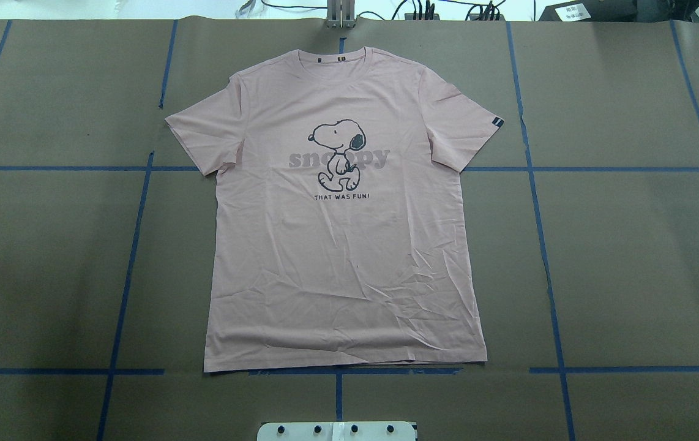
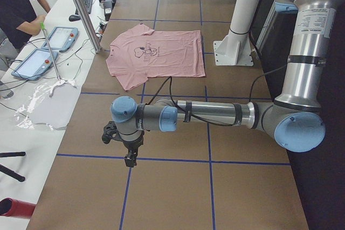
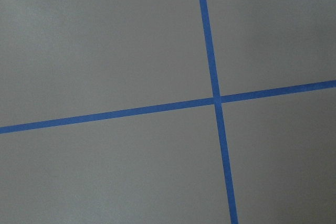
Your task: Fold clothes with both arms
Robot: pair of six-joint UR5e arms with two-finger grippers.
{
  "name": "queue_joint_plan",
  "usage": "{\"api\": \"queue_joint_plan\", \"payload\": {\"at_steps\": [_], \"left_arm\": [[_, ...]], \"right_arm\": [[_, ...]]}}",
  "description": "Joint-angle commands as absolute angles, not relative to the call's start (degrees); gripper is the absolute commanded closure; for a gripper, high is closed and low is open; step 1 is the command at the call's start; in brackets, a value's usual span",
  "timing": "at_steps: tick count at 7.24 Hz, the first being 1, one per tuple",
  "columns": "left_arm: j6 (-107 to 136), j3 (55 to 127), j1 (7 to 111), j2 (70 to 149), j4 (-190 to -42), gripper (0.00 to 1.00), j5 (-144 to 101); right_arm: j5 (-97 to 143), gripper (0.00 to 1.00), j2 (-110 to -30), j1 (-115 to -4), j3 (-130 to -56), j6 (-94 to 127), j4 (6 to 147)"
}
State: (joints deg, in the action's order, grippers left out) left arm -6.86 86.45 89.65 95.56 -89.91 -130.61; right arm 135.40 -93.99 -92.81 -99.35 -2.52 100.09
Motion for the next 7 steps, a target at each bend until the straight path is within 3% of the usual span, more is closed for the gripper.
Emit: {"api": "queue_joint_plan", "payload": {"at_steps": [1,4,6,7], "left_arm": [[-7.12,87.01,89.65,95.62,-89.91,0.0,-130.61],[-6.6,88.86,89.3,103.23,-89.91,0.0,-130.52],[-6.85,93.49,88.43,106.87,-90.43,0.0,-133.04],[-6.51,93.34,82.41,106.7,-99.05,0.0,-137.16]], "right_arm": [[135.26,0.0,-93.61,-92.81,-99.67,-2.11,99.06],[135.52,0.0,-87.3,-88.08,-97.66,-1.85,98.61],[136.76,0.0,-75.99,-82.46,-95.02,6.57,96.18],[137.11,0.0,-72.63,-80.18,-92.66,8.24,94.59]]}}
